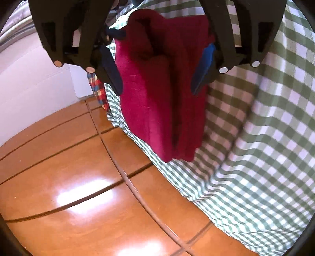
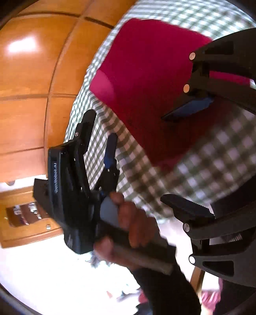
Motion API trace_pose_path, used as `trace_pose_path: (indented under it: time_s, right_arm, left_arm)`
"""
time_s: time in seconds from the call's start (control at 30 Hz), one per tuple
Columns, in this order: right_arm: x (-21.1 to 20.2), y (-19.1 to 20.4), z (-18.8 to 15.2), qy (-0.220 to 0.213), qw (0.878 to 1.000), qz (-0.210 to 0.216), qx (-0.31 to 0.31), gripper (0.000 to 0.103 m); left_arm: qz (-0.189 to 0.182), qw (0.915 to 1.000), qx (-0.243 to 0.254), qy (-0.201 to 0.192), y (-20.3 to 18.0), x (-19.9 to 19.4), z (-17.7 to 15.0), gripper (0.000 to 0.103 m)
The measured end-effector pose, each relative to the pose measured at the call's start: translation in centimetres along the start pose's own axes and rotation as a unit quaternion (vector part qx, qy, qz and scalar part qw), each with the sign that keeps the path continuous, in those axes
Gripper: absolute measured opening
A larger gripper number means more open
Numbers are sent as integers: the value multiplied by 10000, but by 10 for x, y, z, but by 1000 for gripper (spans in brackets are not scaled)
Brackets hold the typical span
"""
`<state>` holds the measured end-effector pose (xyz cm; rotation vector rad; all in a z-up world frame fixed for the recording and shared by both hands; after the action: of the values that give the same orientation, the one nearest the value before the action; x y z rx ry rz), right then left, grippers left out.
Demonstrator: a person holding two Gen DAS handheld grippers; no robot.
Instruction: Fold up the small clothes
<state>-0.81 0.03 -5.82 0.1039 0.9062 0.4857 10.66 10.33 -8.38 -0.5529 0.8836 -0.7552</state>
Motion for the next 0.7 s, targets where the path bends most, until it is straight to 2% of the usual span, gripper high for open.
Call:
trace_pose_path:
  time_s: [0.13,0.2,0.27,0.33,0.37,0.4,0.47,0.53,0.63,0.7]
  right_arm:
    - [-46,-39,-17,-255,9949,37,972,74]
    - [-64,-63,-23,-426,9889,-148,1414,74]
    - [-78,-89,-37,-524,9820,-488,1749,68]
    - [-77,-101,-41,-462,9791,-720,1847,53]
    - [-75,-103,-42,-440,9787,-798,1841,50]
    - [-69,-103,-42,-412,9790,-854,1805,46]
    - [-58,-97,-40,-382,9810,-834,1712,42]
    - [-47,-85,-31,-369,9840,-852,1520,42]
    - [-34,-71,-33,-215,9884,-734,1308,42]
    - [-14,-69,-40,-32,9886,-729,1316,42]
  left_arm:
    - [121,9990,245,365,-11,19,1,71]
    - [126,9979,318,552,-14,28,-1,70]
    - [212,9961,419,744,-17,39,-6,70]
    - [333,9939,549,901,-22,49,-9,57]
    - [423,9928,613,941,-23,52,-10,48]
    - [566,9912,721,951,-25,54,-11,33]
    - [809,9880,962,899,-30,53,-10,22]
    - [836,9880,1085,710,-37,41,-8,19]
    - [1220,9826,1314,491,-38,18,-6,19]
    - [1613,9765,1310,578,-19,16,-9,19]
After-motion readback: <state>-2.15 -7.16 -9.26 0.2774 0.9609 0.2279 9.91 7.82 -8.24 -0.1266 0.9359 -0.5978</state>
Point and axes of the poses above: each gripper's, at about its wrist camera, not at the fingertips, and x roughly the way its jaws point, y to its left, z to its top, the point moved 6 cm from there along x, roughly the way its jaws point, and after that the axes turned 10 degrees about x, right-handed, at the moved point
